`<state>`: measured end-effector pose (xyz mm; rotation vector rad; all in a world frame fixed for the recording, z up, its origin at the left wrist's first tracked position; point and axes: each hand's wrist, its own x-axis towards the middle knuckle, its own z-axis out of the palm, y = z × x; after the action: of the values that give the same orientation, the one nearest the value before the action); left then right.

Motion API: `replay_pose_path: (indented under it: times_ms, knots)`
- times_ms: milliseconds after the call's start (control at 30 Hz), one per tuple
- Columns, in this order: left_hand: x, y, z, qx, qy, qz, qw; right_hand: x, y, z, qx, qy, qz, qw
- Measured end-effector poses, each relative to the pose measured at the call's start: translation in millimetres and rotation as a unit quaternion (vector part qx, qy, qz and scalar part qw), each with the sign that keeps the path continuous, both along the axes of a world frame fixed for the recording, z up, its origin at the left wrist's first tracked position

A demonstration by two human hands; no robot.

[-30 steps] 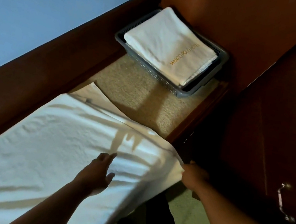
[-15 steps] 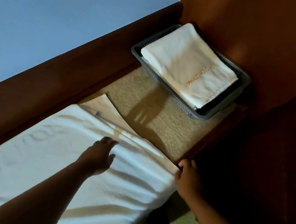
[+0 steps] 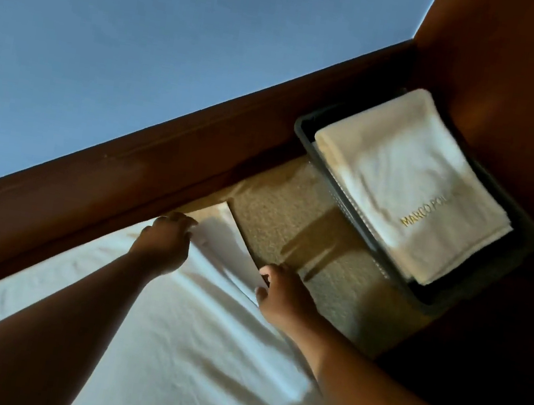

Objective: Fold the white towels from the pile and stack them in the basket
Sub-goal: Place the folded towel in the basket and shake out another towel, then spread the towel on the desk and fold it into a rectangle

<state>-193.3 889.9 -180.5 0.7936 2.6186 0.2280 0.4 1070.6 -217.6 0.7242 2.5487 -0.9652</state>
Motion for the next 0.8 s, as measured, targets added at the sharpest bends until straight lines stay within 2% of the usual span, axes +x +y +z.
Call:
replay_pose_path:
  times_ms: [100, 200, 267, 367, 433, 467, 533, 600, 700, 733, 800]
  knots:
    - [-34, 8, -9, -0.041, -0.003, -0.017, 0.999, -54, 6, -6, 0.015, -0.022, 0.003, 1.000]
    - [-65, 22, -12, -0.182, -0.076, -0.092, 0.976, -114, 8, -15, 0.044, -0.029, 0.016, 0.998]
    - [-73, 30, -13, -0.250, -0.089, -0.150, 0.952, -144, 5, -21, 0.080, -0.018, 0.031, 0.996]
    - [-84, 31, -18, -0.261, -0.169, -0.134, 0.941, -185, 5, -30, 0.084, -0.034, 0.074, 0.993]
    - [-90, 27, -22, -0.207, -0.216, -0.094, 0.950, -213, 15, -32, 0.073, -0.067, 0.107, 0.989]
    - [-95, 25, -18, -0.148, -0.202, -0.076, 0.965, -229, 23, -34, 0.073, -0.058, 0.091, 0.992]
    - [-102, 18, -18, 0.027, -0.151, 0.016, 0.988, -253, 35, -36, 0.087, -0.009, 0.038, 0.995]
    - [-100, 17, -23, 0.132, -0.103, 0.091, 0.982, -260, 37, -39, 0.108, 0.017, 0.016, 0.994]
    - [-88, 23, -39, 0.163, -0.109, 0.131, 0.972, -247, 32, -43, 0.088, 0.084, -0.036, 0.992]
    - [-86, 26, -43, 0.174, -0.115, 0.151, 0.966, -240, 32, -43, 0.063, 0.107, -0.054, 0.991]
    - [-87, 33, -49, 0.182, -0.113, 0.177, 0.961, -229, 31, -41, -0.015, 0.095, -0.069, 0.993]
